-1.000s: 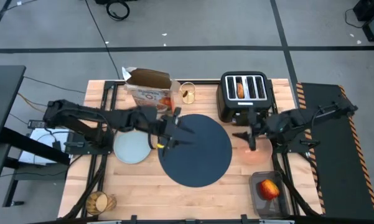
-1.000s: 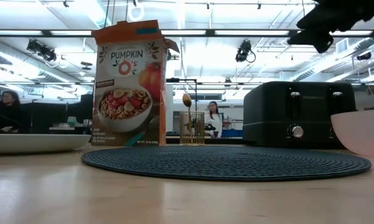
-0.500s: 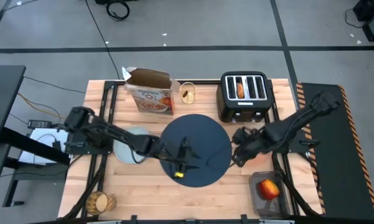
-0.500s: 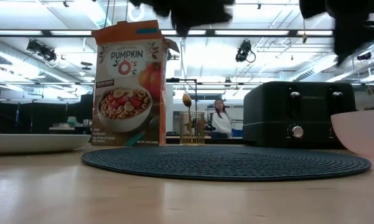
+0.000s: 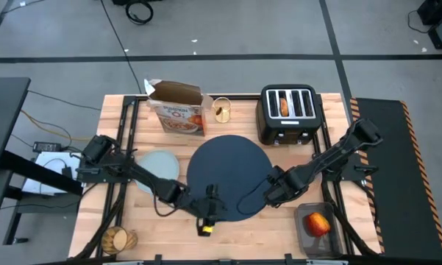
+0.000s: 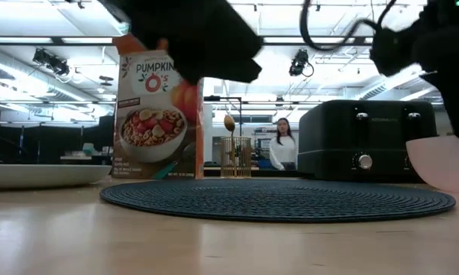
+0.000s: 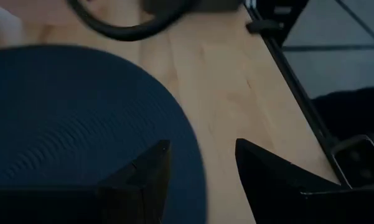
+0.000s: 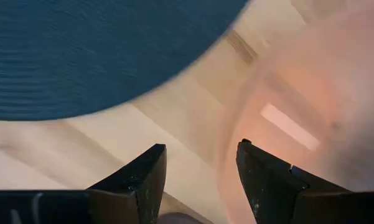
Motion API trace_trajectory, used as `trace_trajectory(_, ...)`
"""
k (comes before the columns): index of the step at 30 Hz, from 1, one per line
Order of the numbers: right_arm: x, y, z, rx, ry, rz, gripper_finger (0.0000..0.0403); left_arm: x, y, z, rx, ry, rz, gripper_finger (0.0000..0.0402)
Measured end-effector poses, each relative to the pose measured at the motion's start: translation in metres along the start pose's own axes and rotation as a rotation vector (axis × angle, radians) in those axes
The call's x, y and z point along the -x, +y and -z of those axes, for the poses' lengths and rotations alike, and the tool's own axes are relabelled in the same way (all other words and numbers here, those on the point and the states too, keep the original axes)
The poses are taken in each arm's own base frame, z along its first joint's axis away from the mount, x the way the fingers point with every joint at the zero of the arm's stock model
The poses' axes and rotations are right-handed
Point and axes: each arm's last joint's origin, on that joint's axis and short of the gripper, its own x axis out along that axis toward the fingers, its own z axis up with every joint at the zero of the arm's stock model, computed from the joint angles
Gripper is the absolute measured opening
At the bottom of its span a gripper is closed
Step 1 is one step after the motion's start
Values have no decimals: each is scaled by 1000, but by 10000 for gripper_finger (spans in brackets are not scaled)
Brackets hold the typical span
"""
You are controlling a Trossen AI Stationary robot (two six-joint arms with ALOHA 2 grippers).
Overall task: Arrange a breakfast setting
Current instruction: Put the orange bowl on the blue table mat
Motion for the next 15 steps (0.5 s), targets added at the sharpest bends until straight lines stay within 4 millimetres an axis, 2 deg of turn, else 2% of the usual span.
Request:
trace_trajectory(6,-4,0,0,-31,25,33,169,6,-23,6,-23,-9,14,188)
trace_trajectory(15,-13,5,1,-40,78,49,81,15,-51,16,8,-9,51,188)
